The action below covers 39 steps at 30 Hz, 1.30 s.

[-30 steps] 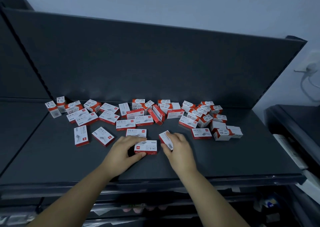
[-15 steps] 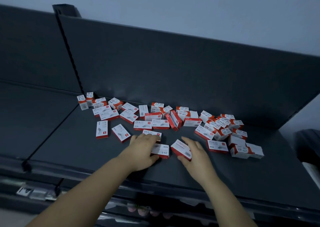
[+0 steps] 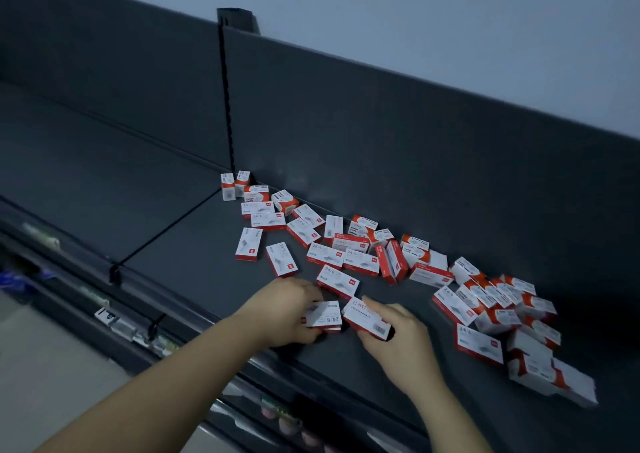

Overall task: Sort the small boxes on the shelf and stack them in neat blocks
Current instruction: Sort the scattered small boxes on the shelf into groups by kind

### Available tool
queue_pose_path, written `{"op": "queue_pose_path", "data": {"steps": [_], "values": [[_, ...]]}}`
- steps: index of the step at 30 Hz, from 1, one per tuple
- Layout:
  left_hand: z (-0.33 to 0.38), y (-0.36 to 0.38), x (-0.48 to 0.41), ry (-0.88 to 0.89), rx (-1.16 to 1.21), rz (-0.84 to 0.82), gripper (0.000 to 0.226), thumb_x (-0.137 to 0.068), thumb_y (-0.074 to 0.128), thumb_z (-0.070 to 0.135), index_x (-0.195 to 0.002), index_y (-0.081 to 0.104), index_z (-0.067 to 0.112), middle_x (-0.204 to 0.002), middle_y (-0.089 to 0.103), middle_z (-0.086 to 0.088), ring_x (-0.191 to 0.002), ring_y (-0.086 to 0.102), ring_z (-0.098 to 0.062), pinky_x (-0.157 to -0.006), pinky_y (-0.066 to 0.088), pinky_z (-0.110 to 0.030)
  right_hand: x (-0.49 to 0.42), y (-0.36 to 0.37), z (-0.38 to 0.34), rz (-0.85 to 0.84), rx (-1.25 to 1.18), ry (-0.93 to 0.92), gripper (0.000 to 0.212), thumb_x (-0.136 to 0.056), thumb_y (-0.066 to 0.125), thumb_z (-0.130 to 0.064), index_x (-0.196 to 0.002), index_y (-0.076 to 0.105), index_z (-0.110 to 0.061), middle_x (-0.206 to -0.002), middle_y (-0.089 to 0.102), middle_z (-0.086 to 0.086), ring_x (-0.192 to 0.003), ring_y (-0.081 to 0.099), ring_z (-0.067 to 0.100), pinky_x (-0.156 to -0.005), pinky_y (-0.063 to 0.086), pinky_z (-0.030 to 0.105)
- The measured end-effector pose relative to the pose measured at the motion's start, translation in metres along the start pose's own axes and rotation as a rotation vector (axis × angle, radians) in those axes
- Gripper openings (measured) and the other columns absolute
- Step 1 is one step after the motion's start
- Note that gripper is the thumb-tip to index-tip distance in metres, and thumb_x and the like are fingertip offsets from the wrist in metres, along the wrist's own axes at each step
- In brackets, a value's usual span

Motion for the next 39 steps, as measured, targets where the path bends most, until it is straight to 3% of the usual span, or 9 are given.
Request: {"op": "queue_pose_path", "data": {"steps": [5, 9, 12, 16, 23, 28, 31, 39], "values": [[-0.04, -0.035, 0.029, -0.129, 0.077, 0.166, 0.045, -0.073, 0.066, 0.052, -0.111, 0.065, 0.027, -0.102, 0.064, 0.011, -0.091, 0.059, -0.009, -0.081, 0.048, -0.029, -0.011, 0.013, -0.037, -0.024, -0.244, -0.02, 0.049, -0.077, 0.082, -0.009, -0.11, 0.067, -0.041, -0.101, 0.066, -0.017, -0.097, 0.063, -0.006, -0.079, 0.052, 0.011], [-0.068, -0.062, 0.06, -0.198, 0.115, 0.245, 0.042, -0.077, 0.069, 0.048, -0.114, 0.066, 0.03, -0.103, 0.064, 0.013, -0.093, 0.059, -0.007, -0.079, 0.047, -0.024, -0.021, 0.034, -0.079, -0.086, -0.247, -0.113, 0.046, -0.077, 0.082, -0.013, -0.118, 0.068, -0.031, -0.11, 0.065, -0.022, -0.106, 0.059, -0.011, -0.079, 0.049, 0.007], [-0.092, -0.076, 0.086, -0.236, 0.148, 0.27, 0.036, -0.079, 0.071, 0.046, -0.111, 0.066, 0.032, -0.096, 0.062, 0.014, -0.088, 0.057, -0.006, -0.073, 0.045, -0.022, -0.025, 0.054, -0.111, -0.119, -0.203, -0.167, 0.048, -0.08, 0.08, -0.017, -0.117, 0.06, -0.04, -0.108, 0.06, -0.032, -0.108, 0.052, -0.02, -0.076, 0.044, 0.001], [-0.13, -0.091, 0.118, -0.234, 0.126, 0.29, 0.039, -0.079, 0.071, 0.045, -0.114, 0.065, 0.03, -0.099, 0.061, 0.014, -0.088, 0.054, -0.005, -0.072, 0.04, -0.015, -0.028, 0.088, -0.151, -0.131, -0.176, -0.189, 0.046, -0.081, 0.079, -0.022, -0.108, 0.056, -0.051, -0.108, 0.06, -0.028, -0.106, 0.054, -0.017, -0.078, 0.049, 0.006], [-0.216, -0.135, 0.19, -0.255, 0.152, 0.3, 0.05, -0.078, 0.074, 0.044, -0.124, 0.057, 0.034, -0.114, 0.063, 0.019, -0.103, 0.057, -0.002, -0.083, 0.048, -0.022, -0.026, 0.166, -0.23, -0.085, -0.228, -0.191, 0.038, -0.082, 0.078, -0.021, -0.116, 0.066, -0.032, -0.108, 0.067, -0.02, -0.105, 0.06, -0.005, -0.086, 0.053, 0.019], [-0.29, -0.161, 0.244, -0.3, 0.163, 0.317, 0.039, -0.073, 0.078, 0.043, -0.106, 0.059, 0.037, -0.101, 0.065, 0.019, -0.092, 0.058, 0.0, -0.073, 0.049, -0.024, -0.025, 0.227, -0.287, -0.041, -0.259, -0.207, 0.039, -0.08, 0.078, -0.019, -0.115, 0.067, -0.03, -0.106, 0.068, -0.017, -0.101, 0.062, -0.004, -0.08, 0.052, 0.015], [-0.322, -0.175, 0.27, -0.314, 0.156, 0.339, 0.037, -0.076, 0.076, 0.047, -0.107, 0.061, 0.035, -0.098, 0.064, 0.022, -0.09, 0.058, 0.0, -0.072, 0.049, -0.023, -0.027, 0.258, -0.316, -0.058, -0.28, -0.183, 0.039, -0.08, 0.079, -0.018, -0.116, 0.067, -0.03, -0.106, 0.068, -0.019, -0.099, 0.062, -0.007, -0.078, 0.051, 0.011], [-0.39, -0.204, 0.305, -0.358, 0.155, 0.417, 0.039, -0.077, 0.073, 0.044, -0.113, 0.063, 0.034, -0.104, 0.066, 0.02, -0.094, 0.058, -0.001, -0.073, 0.05, -0.023, -0.055, 0.317, -0.38, -0.123, -0.234, -0.241, 0.04, -0.081, 0.077, -0.02, -0.117, 0.066, -0.033, -0.105, 0.065, -0.02, -0.1, 0.061, -0.003, -0.081, 0.053, 0.018]]}}
Point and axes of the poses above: each hand's wrist, its own x-axis away from the middle knuckle, its own y-axis out of the palm, z = x × y, the point moved 7 cm from there along -x, towards the middle knuckle
